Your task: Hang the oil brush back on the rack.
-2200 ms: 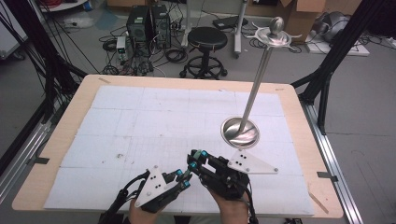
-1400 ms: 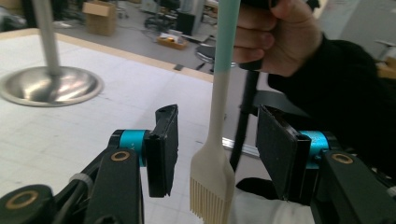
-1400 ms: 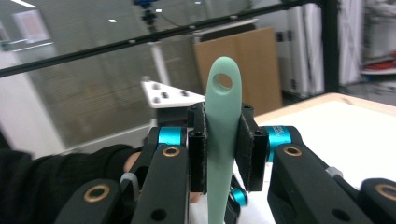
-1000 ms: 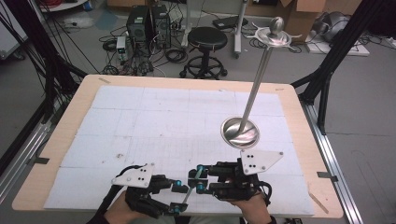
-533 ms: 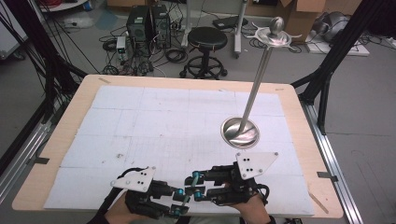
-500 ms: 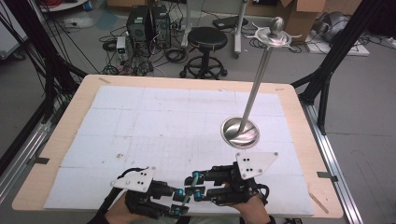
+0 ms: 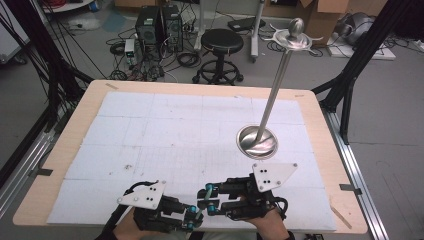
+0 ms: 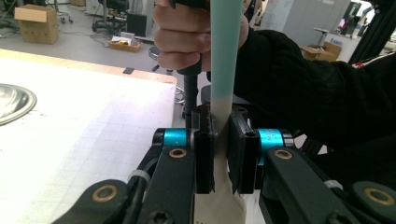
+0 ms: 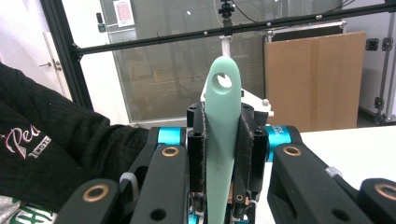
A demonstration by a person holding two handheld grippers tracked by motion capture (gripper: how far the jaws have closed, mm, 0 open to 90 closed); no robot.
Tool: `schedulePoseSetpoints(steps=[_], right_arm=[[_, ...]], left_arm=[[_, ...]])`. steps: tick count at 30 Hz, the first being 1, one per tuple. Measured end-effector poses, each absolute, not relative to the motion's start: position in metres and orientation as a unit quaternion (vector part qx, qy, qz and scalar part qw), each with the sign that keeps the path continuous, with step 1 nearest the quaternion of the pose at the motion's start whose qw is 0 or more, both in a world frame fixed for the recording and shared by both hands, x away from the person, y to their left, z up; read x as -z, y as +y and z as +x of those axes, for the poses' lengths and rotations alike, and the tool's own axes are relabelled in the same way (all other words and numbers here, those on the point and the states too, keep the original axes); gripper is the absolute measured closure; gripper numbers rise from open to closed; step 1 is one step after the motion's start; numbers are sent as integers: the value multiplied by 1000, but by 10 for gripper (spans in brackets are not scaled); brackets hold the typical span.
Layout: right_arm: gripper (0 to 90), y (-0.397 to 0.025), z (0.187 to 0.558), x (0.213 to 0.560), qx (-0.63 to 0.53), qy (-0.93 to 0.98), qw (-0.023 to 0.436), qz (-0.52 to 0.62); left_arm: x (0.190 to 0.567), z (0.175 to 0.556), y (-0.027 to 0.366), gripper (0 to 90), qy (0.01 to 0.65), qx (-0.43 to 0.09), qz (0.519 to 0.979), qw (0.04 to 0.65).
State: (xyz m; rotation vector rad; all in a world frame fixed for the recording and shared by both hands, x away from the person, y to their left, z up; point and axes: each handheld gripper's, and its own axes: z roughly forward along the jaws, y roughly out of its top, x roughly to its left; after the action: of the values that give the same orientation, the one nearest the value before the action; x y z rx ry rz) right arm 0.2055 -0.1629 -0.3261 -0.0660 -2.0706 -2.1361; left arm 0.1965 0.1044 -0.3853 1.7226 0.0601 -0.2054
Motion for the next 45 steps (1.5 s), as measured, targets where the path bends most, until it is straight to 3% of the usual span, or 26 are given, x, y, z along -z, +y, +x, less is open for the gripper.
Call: schedulePoseSetpoints(steps=[2, 6, 11, 13, 21, 29, 45], right_arm=[[745, -163, 206, 326, 718, -691, 78, -28], [421, -165, 207, 326, 727, -679, 50, -94], [258, -165, 208, 326, 712, -682, -16, -166], [247, -162, 207, 327, 702, -683, -46, -196], [269, -147, 198, 323, 654, -704, -136, -242], [340, -141, 192, 322, 633, -703, -175, -273], [651, -145, 193, 324, 630, -699, -162, -299]], left_arm=[[384, 197, 105, 815, 30, 84, 758, 646], [383, 198, 107, 815, 70, 39, 760, 645], [382, 200, 111, 815, 138, -37, 756, 639], [382, 200, 111, 815, 173, -70, 755, 629], [383, 201, 105, 814, 232, -133, 743, 613], [380, 195, 88, 815, 247, -169, 740, 603], [381, 192, 77, 814, 236, -169, 745, 601]])
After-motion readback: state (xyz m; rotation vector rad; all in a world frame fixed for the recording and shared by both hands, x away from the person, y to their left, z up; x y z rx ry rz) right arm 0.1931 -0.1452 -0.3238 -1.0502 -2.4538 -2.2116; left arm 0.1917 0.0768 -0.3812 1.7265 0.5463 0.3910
